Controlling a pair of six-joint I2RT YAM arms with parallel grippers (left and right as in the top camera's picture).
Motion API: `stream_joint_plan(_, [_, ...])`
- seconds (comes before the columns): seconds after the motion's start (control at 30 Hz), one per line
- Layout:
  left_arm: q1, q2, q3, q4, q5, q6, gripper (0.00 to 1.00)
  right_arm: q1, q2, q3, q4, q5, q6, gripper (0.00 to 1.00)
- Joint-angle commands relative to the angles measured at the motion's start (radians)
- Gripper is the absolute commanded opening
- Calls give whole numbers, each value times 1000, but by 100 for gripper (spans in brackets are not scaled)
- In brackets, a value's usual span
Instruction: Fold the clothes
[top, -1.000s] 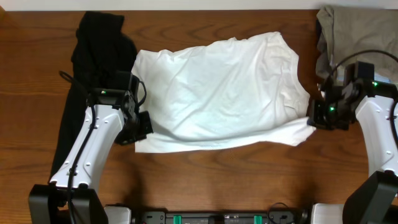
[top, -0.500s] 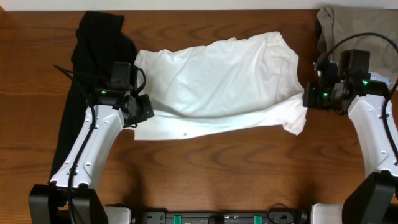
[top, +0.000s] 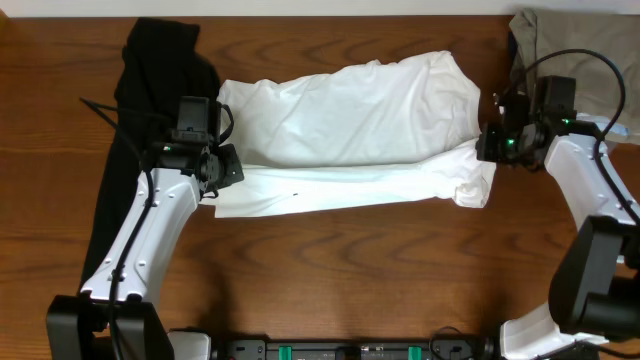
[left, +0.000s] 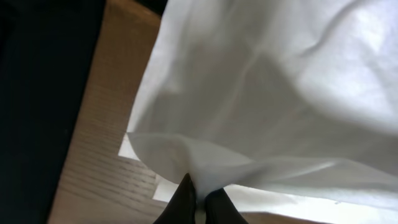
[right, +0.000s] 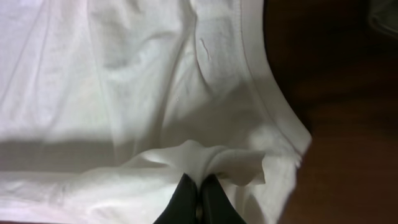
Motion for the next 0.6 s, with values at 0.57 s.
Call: stream_joint_plan(0.57, [4,181,-7,219,-62,-5,6,55,74,-1,194,-45,6,1])
